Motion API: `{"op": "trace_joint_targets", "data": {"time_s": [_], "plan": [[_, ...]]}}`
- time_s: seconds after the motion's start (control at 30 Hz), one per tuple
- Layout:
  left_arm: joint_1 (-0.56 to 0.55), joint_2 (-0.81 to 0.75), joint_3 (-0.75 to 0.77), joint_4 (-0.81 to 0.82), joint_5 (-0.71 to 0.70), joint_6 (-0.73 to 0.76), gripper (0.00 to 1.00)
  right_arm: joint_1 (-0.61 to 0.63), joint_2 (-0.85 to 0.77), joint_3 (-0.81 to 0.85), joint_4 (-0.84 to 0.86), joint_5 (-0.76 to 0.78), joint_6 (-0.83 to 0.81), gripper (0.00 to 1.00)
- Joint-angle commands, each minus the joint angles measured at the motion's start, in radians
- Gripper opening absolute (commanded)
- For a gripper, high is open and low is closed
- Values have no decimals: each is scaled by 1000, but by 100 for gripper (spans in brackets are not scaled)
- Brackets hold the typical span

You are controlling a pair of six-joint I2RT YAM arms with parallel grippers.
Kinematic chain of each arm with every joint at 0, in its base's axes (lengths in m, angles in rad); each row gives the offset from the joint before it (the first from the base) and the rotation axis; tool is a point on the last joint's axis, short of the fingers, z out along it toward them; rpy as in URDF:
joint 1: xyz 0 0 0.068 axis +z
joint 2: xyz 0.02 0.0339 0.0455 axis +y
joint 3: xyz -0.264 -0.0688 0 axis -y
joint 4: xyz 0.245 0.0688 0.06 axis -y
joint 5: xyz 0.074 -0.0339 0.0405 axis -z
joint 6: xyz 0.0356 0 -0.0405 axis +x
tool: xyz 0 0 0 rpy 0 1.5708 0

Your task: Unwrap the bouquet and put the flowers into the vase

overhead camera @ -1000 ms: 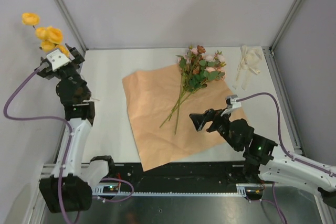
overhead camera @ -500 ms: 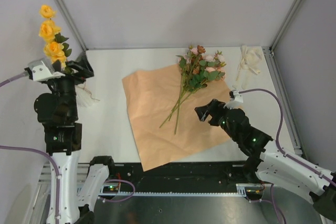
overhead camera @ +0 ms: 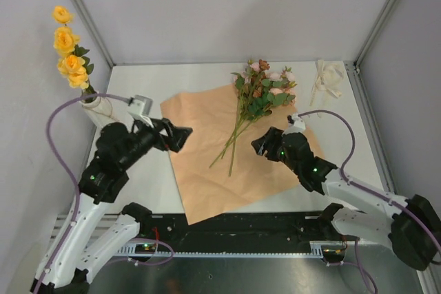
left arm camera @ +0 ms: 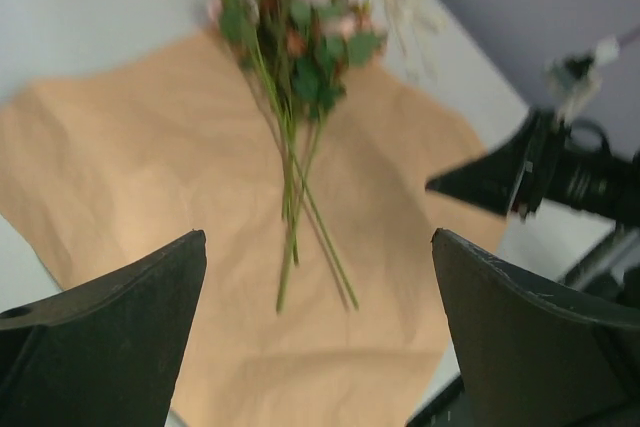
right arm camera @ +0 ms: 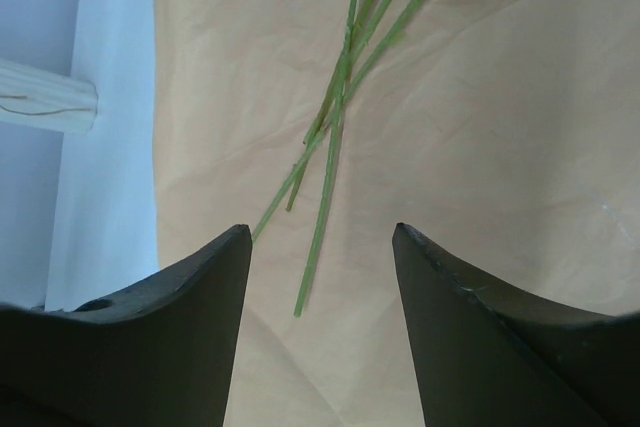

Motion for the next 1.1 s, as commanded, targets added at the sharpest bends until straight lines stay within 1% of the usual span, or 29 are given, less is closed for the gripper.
{"op": "trace_joint_targets", "data": {"time_s": [0.0,0.13,0.2,0.37,0.53,0.77,0.97,1.07], "plan": [[-55,-14,-114,-70,35,11,99,-7,116,30,161,-53,15,62],[-59,-49,-223,-77,28,19,100,-7,283,104,192,-81,7,58],[-62,-63,-248,-86,37,23,100,-7,362,138,221,-87,-12,53],[-65,-82,-242,-106,2,45,100,-24,550,245,270,-138,-27,47],[-67,-109,-245,-115,-9,43,100,-34,697,390,236,-158,-36,43],[-68,-136,-242,-122,-23,49,99,-60,813,526,159,-85,-48,40],[-67,-132,-239,-123,-24,50,100,-86,884,590,88,-58,-50,39],[-67,-130,-238,-125,-22,51,100,-94,905,600,83,-59,-57,38]]}}
